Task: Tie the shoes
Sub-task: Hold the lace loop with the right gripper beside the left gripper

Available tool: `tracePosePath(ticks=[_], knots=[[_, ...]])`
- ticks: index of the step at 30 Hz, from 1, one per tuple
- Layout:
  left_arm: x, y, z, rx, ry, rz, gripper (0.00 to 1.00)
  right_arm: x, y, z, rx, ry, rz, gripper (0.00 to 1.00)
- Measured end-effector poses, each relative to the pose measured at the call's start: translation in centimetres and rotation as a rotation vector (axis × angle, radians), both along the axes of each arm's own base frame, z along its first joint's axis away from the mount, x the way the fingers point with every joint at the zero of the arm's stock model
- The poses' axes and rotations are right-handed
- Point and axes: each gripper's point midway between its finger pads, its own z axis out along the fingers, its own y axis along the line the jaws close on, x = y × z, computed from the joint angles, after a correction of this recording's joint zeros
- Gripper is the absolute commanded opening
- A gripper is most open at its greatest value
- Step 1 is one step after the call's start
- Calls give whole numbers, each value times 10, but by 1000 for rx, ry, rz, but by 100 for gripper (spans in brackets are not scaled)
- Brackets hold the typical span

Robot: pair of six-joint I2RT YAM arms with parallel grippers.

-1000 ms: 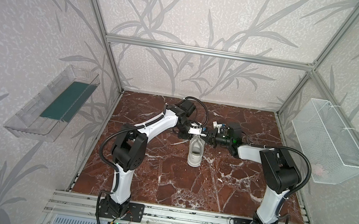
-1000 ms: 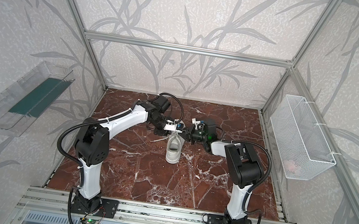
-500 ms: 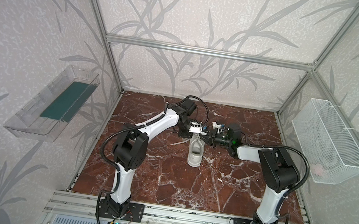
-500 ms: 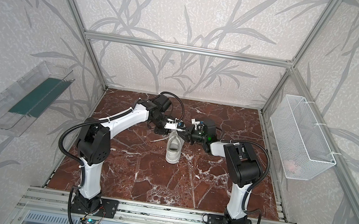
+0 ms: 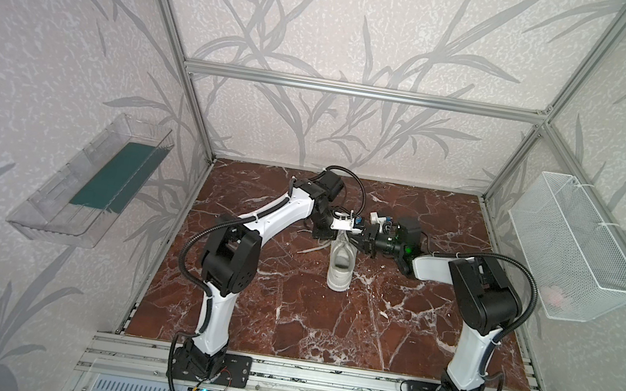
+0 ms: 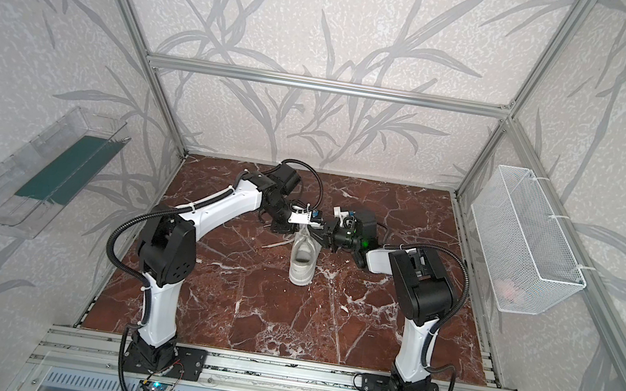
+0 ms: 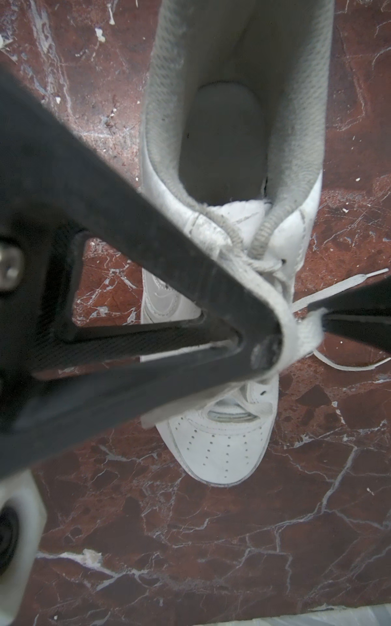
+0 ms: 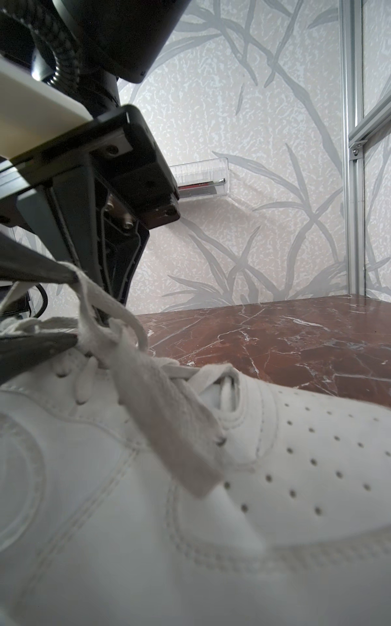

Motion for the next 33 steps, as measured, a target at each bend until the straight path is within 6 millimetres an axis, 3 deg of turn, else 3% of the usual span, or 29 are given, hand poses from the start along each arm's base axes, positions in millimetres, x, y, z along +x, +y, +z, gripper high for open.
tracePosePath(ticks=[13, 33], knots=[[-10, -5, -9, 21, 36, -24, 0, 0, 0, 1, 10, -1, -1, 30], [-4, -15, -1, 2, 34, -26, 0, -1, 1, 0, 7, -9, 8, 30]])
